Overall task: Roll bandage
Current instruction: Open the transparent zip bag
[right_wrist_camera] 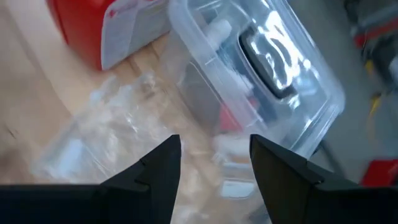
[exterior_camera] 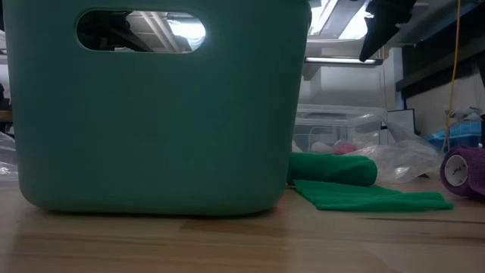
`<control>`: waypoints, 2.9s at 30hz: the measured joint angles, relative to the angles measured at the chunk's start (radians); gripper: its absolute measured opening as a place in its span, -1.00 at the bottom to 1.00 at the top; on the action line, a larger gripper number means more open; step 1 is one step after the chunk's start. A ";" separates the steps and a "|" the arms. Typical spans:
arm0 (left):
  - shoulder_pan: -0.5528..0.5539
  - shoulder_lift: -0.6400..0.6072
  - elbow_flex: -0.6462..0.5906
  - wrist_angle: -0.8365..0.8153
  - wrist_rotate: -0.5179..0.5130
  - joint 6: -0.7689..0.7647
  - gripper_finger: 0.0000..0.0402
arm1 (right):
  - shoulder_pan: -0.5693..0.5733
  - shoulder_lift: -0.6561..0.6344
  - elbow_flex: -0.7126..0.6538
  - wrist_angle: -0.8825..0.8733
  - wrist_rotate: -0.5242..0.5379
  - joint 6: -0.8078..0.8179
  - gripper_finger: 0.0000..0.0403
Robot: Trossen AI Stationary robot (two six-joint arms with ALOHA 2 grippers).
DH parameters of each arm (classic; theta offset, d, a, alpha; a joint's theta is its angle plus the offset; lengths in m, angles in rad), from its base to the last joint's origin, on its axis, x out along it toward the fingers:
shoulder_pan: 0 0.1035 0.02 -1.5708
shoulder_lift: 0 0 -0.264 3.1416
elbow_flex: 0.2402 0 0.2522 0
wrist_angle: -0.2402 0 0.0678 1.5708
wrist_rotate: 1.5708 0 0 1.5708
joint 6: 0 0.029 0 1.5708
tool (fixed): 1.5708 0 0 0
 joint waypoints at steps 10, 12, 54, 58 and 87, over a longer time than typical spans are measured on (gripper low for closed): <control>0.000 0.000 0.000 0.000 -0.013 0.055 -0.43 | 0.000 0.000 -0.103 -0.087 0.042 0.438 -0.04; 0.000 0.000 0.000 0.000 -0.016 0.068 -0.43 | 0.000 0.000 -0.151 -0.079 0.055 0.493 -0.04; 0.000 0.000 0.000 0.002 -0.018 0.131 -0.43 | -0.038 0.278 -0.419 0.021 0.248 0.972 -0.04; 0.000 0.000 0.000 0.002 -0.017 0.141 -0.43 | -0.071 0.308 -0.419 -0.018 0.245 0.993 -0.04; 0.000 0.000 0.000 -0.006 -0.017 0.146 -0.43 | -0.032 0.205 -0.369 -0.174 0.157 0.784 -0.98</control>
